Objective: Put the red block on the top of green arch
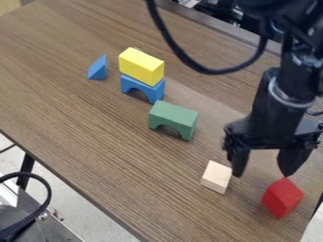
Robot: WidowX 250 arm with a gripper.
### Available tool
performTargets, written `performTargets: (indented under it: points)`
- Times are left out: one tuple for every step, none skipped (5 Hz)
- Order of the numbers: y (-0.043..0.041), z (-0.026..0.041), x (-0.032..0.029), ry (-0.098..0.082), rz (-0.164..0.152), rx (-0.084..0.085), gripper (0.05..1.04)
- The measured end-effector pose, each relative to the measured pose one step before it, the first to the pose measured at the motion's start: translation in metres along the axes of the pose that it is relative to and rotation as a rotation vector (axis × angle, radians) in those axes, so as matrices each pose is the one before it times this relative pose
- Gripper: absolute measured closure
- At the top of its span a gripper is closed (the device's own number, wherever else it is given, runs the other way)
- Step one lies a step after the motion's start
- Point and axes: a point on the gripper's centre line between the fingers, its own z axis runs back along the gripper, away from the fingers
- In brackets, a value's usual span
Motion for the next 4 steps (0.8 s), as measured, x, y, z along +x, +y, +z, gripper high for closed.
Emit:
performTargets:
  points:
    - [-0.00586,-0.0007,0.00017,-0.0394,0.2474,-0.0028,0.083]
    - [-0.00477,-0.00191,-0.00008,0.0001,0.0295,-0.0184,0.083]
    - [-0.00363,-0.00241,0.00109,0.0149,0.0281,-0.0183,0.083]
    - [0.0029,-0.00515,0.00104,0.002,0.0538,-0.0058,0.083]
